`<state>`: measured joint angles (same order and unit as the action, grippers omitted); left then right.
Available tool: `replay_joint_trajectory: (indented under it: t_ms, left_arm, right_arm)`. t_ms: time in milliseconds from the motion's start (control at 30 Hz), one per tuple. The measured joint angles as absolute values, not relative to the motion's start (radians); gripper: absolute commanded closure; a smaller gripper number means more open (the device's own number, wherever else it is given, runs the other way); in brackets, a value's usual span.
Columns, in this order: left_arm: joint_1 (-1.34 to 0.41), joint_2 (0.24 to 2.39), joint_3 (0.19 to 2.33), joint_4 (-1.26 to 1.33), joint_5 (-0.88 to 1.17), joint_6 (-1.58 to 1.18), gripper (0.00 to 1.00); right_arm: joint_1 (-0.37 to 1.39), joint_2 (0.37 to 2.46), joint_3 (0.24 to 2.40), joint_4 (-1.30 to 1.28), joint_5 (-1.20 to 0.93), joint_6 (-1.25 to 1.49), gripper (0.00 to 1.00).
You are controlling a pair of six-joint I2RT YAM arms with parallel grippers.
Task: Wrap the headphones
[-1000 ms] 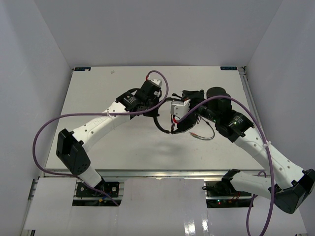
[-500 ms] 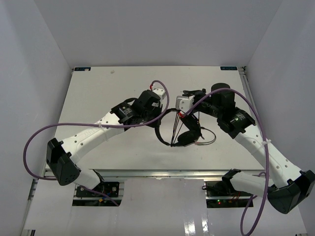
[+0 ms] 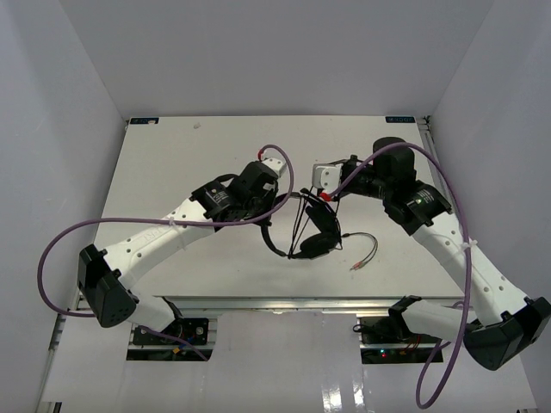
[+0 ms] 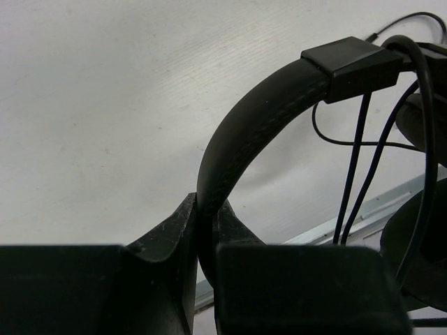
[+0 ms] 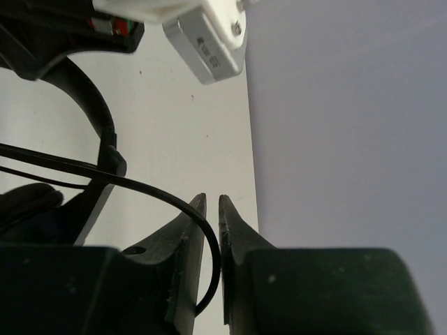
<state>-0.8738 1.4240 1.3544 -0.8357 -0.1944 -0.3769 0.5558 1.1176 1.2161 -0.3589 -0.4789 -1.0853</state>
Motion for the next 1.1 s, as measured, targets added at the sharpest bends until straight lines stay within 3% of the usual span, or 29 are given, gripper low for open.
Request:
replay_joint_trajectory:
  t_ms: [100, 733, 1100]
  left_arm:
    - [-0.874, 1.434, 1.355, -0.847, -0.247, -0.392, 1.00]
    - [-0.816, 1.502, 1.406, -0.953, -0.435, -0.514, 1.00]
    - [-0.811, 1.507, 1.369, -0.893, -0.374, -0.469, 1.00]
  right_arm:
    - [0.556, 1.099, 1.229, -0.371, -0.524, -1.049, 0.92]
    - [0.563, 0.934, 1.167, -0.474, -0.527, -0.968, 0.92]
    - [0.572, 0.972, 1.159, -0.422, -0.445, -0.972, 0.92]
